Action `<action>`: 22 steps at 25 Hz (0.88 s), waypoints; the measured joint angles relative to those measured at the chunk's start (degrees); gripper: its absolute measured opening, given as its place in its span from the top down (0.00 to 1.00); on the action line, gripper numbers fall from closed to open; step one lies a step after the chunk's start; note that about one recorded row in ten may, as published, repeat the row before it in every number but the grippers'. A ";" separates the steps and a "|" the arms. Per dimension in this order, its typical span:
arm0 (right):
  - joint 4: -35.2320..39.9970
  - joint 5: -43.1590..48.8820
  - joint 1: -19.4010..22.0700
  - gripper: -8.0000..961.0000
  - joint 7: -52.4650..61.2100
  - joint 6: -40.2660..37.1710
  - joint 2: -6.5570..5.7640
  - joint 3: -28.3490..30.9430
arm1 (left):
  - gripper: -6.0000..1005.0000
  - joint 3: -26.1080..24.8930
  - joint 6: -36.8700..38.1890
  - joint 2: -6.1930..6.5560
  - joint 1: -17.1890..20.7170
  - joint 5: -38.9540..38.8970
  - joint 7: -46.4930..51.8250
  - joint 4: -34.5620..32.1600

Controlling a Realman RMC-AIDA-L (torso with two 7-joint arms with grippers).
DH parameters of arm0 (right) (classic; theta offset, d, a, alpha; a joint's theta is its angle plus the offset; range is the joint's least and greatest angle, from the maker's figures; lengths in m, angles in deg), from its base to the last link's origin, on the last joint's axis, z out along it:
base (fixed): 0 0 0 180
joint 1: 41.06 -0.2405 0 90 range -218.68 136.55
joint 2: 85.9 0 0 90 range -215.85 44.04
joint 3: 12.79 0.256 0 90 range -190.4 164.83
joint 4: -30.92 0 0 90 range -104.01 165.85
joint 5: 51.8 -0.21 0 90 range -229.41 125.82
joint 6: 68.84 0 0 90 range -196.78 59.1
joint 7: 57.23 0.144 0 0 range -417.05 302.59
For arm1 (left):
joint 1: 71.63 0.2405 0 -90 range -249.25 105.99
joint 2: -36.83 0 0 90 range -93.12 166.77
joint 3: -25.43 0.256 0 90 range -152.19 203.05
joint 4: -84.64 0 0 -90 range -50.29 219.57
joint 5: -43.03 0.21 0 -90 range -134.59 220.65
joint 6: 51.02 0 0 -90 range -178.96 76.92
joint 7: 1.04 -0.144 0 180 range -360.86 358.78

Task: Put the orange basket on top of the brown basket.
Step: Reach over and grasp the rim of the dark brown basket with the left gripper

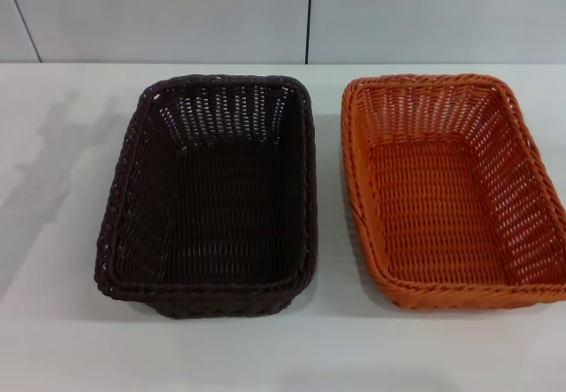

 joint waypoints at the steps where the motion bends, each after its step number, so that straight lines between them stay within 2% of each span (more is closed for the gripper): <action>1: -0.02 0.00 0.02 0.16 0.00 0.00 0.00 -0.02 | 0.14 0.00 -0.12 -0.01 0.05 0.00 0.02 0.00; 22: -0.64 0.00 -0.07 0.16 0.00 0.00 0.00 0.14 | 0.18 0.01 -0.52 0.09 0.02 0.00 0.48 -0.43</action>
